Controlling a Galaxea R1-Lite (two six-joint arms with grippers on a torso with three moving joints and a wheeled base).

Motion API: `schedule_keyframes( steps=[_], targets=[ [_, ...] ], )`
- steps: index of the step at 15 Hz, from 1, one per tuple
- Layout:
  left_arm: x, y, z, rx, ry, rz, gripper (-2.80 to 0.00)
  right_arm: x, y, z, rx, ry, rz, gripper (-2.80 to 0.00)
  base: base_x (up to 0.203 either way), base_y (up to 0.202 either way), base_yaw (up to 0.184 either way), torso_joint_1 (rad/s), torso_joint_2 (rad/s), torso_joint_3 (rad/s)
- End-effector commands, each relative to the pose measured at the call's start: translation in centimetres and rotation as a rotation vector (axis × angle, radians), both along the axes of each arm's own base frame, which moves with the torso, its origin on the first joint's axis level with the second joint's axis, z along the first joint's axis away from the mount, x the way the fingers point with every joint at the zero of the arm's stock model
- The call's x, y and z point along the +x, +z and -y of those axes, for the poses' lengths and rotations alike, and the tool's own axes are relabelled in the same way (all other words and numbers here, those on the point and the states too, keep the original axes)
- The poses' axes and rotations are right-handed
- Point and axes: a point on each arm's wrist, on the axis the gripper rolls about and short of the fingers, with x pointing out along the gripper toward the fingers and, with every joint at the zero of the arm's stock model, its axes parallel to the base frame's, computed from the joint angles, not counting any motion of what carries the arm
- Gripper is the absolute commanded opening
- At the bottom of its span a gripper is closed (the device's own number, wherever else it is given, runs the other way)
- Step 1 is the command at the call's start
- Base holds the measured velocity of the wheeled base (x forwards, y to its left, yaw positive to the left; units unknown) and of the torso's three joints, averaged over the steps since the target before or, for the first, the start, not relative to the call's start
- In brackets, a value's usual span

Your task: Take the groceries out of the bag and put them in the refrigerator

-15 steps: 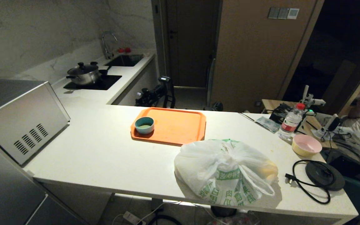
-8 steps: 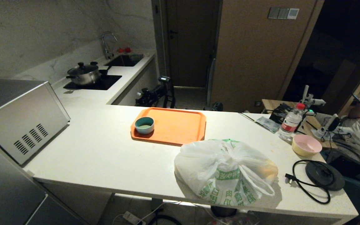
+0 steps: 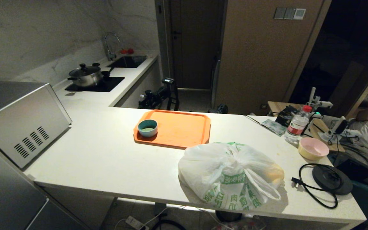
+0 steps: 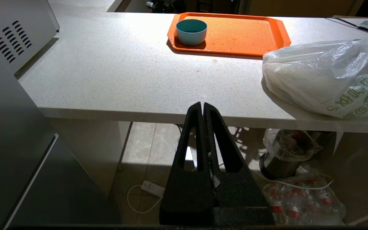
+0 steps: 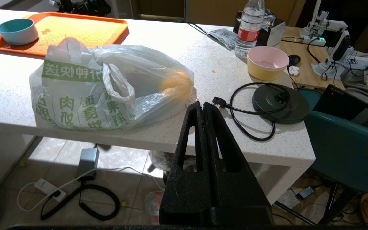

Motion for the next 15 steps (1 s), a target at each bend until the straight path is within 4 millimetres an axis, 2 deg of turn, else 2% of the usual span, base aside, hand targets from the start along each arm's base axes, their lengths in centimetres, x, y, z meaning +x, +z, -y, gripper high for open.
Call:
schedule_keyframes(
  steps=[1,6,7,8,9,11,15],
  targets=[
    [0.0,0.0,0.0,0.008,0.0,-0.002,-2.8,0.0,0.0,0.0,0.0,0.001,-0.001,-2.8,0.0,0.0,0.0,0.0,0.0,0.0],
    [0.0,0.1,0.0,0.052,-0.023,0.008,-2.8,0.0,0.1,0.0,-0.002,0.0,-0.003,-2.8,0.0,0.0,0.0,0.0,0.0,0.0],
    [0.0,0.2,0.1,0.062,-0.032,0.011,-2.8,0.0,0.3,0.0,0.003,-0.002,-0.001,-2.8,0.0,0.0,0.0,0.0,0.0,0.0],
    [-0.1,0.6,0.1,0.063,-0.037,0.021,-2.8,-0.3,1.5,0.0,0.03,-0.002,0.026,-2.8,0.0,0.0,0.0,0.0,0.0,0.0],
    [-0.5,1.8,0.1,0.057,-0.056,0.055,-2.8,-0.3,2.8,0.0,0.081,0.0,0.03,-2.8,0.0,0.0,0.0,0.0,0.0,0.0],
    [-0.6,4.2,0.2,0.038,-0.116,0.058,-2.8,0.4,4.0,0.0,0.125,0.001,-0.057,-2.8,0.0,0.0,0.0,0.0,0.0,0.0],
    [2.3,8.0,0.6,0.01,-0.288,-0.104,-2.8,3.0,6.2,-0.1,0.141,0.029,-0.232,-2.8,0.0,0.0,0.0,0.0,0.0,0.0]
  ],
)
